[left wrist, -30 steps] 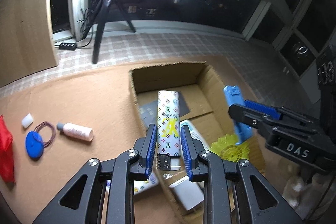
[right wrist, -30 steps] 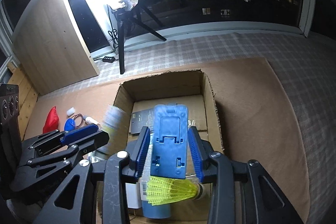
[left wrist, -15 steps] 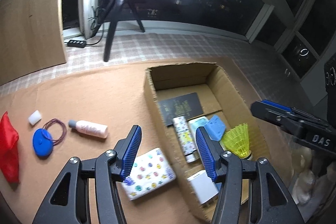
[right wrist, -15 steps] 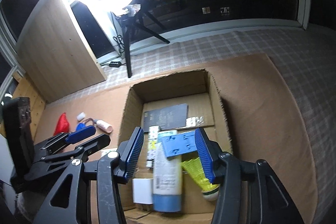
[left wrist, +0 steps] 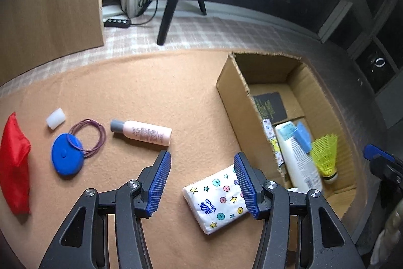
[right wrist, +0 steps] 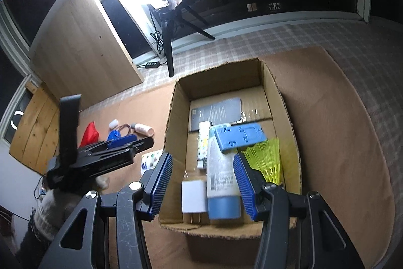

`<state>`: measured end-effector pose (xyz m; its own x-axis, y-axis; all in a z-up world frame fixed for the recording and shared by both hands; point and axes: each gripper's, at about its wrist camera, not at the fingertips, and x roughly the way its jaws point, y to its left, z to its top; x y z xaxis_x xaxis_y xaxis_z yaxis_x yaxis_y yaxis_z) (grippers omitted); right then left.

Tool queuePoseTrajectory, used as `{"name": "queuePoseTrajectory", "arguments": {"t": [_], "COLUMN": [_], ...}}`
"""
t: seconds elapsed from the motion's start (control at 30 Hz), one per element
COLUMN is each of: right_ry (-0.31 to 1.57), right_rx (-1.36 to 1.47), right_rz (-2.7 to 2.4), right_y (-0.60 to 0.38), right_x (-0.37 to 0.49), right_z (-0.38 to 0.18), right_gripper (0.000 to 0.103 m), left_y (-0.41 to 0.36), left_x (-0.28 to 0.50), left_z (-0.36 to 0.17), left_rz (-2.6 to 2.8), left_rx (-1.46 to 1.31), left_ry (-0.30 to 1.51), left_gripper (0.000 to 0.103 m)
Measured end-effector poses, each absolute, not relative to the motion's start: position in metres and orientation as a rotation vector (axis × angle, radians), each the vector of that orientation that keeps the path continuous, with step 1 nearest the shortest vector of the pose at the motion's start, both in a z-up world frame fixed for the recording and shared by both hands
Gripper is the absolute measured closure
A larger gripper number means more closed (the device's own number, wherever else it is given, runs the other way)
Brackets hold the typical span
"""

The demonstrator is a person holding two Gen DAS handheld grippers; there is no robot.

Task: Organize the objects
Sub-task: 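Move the left tool to the dotted tissue pack and grasp it, then lift the tissue pack with the left gripper and set it down toward the right tool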

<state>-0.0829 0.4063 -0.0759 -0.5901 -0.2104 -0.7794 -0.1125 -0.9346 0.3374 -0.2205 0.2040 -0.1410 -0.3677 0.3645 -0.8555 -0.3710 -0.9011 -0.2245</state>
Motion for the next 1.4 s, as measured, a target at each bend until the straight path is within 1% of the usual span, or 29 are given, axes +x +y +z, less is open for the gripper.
{"name": "queuePoseTrajectory", "arguments": {"t": [0.17, 0.27, 0.33, 0.43, 0.53, 0.63, 1.03, 1.4], "right_ry": [-0.556, -0.556, -0.565, -0.577, -0.580, -0.575, -0.554, -0.504], "right_rx": [1.415, 1.426, 1.435, 1.445, 1.448, 1.441, 1.413, 1.417], "right_rz": [-2.722, -2.737, -2.739, -2.739, -2.733, -2.726, -2.661, -2.555], "right_y": [0.414, 0.418, 0.421, 0.423, 0.422, 0.418, 0.387, 0.332], "right_x": [-0.071, -0.066, -0.063, -0.059, -0.058, -0.056, -0.047, -0.029], "right_z": [-0.077, -0.078, -0.080, -0.082, -0.083, -0.081, -0.076, -0.083], "right_gripper": [0.056, 0.056, 0.056, 0.056, 0.056, 0.056, 0.056, 0.056], "left_y": [0.217, 0.221, 0.224, 0.226, 0.231, 0.233, 0.204, 0.139], "left_x": [-0.226, -0.230, -0.230, -0.226, -0.214, -0.201, -0.146, -0.104], "left_z": [-0.160, -0.166, -0.167, -0.167, -0.166, -0.166, -0.165, -0.168], "left_rz": [2.259, 2.245, 2.236, 2.226, 2.199, 2.186, 2.178, 2.238], "left_rx": [-1.465, -1.478, -1.471, -1.459, -1.433, -1.406, -1.375, -1.440], "left_ry": [0.063, 0.057, 0.060, 0.085, 0.150, 0.196, 0.215, 0.157], "left_gripper": [0.051, 0.055, 0.061, 0.065, 0.068, 0.068, 0.068, 0.068]}}
